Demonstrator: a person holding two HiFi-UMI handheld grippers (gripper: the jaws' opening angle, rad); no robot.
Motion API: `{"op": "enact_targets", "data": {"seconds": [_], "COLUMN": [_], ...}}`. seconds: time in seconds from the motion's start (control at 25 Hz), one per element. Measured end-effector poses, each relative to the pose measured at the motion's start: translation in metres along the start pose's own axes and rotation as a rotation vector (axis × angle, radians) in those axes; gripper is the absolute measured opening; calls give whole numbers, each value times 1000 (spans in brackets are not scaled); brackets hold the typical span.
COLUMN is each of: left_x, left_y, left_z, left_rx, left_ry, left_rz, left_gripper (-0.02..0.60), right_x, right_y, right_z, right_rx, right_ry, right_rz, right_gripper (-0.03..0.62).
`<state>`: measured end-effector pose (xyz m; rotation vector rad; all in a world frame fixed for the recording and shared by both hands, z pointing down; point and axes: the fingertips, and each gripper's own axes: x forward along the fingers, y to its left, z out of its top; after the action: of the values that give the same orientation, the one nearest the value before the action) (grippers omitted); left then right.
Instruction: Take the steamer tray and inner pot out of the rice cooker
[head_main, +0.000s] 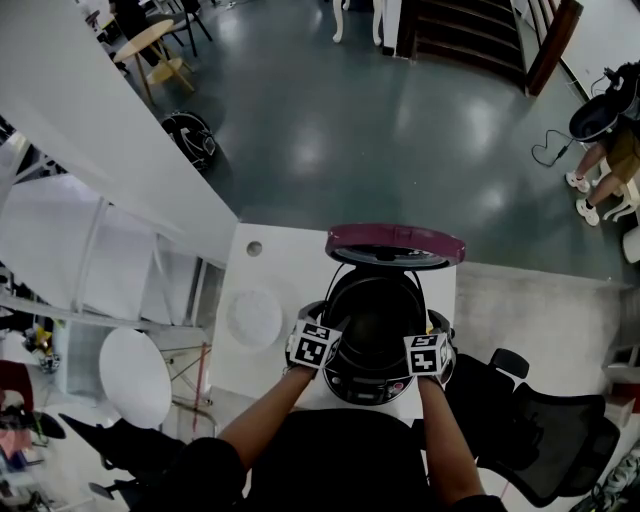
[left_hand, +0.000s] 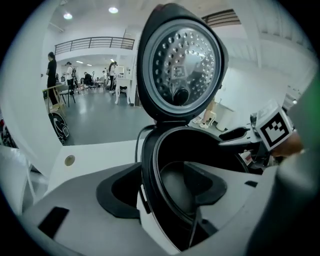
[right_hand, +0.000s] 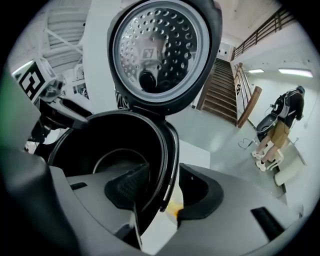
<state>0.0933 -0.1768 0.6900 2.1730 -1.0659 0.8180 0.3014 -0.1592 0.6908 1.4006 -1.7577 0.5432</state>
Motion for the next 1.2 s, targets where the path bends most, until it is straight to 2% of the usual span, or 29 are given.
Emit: {"op": "enact_targets", "data": {"seconds": [0.12, 0.2, 0.32, 0.4, 0.56, 0.8, 0.88, 0.96, 1.2], "left_x": [1, 1, -2, -3, -6, -9, -12, -15, -10], "left_y": [3, 7, 15, 15, 13, 10, 9, 6, 11], "left_z": [-4, -4, -4, -4, -3, -5, -2, 1, -6], "left_rx": [13, 20, -9, -22, 7, 13, 47, 81, -56], "left_ry": [18, 20, 16, 20, 29, 35, 39, 42, 53], "left_rz": [26, 52, 75, 73, 91, 59, 61, 70, 62], "left_gripper": [242, 208, 131, 124, 123, 123, 121, 85, 90], "right_x": [-3, -3, -4, -5, -7, -11, -10, -8, -7], "right_y": [2, 4, 5, 5, 9, 6, 4, 4, 5], "right_z": [-1, -1, -2, -3, 0, 1, 4, 6, 6], "right_rx": [-14, -30, -30, -31, -19, 99, 127, 134, 138], "right_ry": [1, -1, 0, 5, -4, -22, -35, -41, -52], "right_rz": [-17, -26, -18, -5, 10, 46, 55, 61, 72], "right_gripper": [138, 101, 97, 94, 67, 52, 46, 44, 44]}}
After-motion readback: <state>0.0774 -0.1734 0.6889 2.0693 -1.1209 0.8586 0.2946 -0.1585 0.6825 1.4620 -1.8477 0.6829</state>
